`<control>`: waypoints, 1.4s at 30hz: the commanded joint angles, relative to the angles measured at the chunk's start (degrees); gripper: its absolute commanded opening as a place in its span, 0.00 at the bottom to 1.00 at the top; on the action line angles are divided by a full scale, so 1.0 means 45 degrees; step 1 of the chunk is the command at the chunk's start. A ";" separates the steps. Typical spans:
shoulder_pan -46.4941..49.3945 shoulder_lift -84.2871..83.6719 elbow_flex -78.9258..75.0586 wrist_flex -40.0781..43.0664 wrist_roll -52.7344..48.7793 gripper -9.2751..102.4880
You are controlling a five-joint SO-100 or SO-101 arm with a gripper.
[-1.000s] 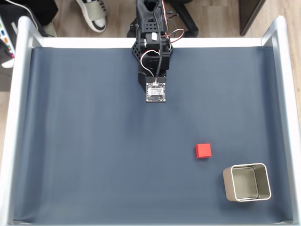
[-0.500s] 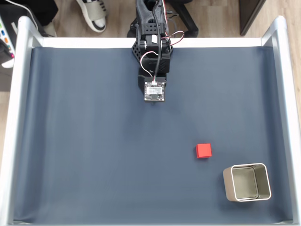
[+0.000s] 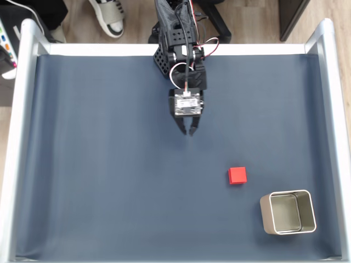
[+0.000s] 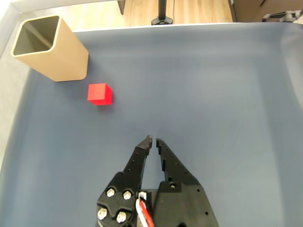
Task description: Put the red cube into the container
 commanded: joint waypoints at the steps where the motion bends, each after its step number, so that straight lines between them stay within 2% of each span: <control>1: -0.0547 -0.1230 -0.2051 -0.0215 0.0332 0.08; 7: -0.1602 -0.3809 -0.4805 0.0391 0.0566 0.08; 14: -0.2598 -0.7109 -0.8223 0.3281 0.1074 0.08; 18: -0.2871 -0.9160 -1.0020 0.4219 0.1074 0.09; 33: -0.3105 -1.3828 -1.3867 0.4238 0.0820 0.25; 42: -0.3184 -1.5430 -1.4746 0.4180 0.0508 0.29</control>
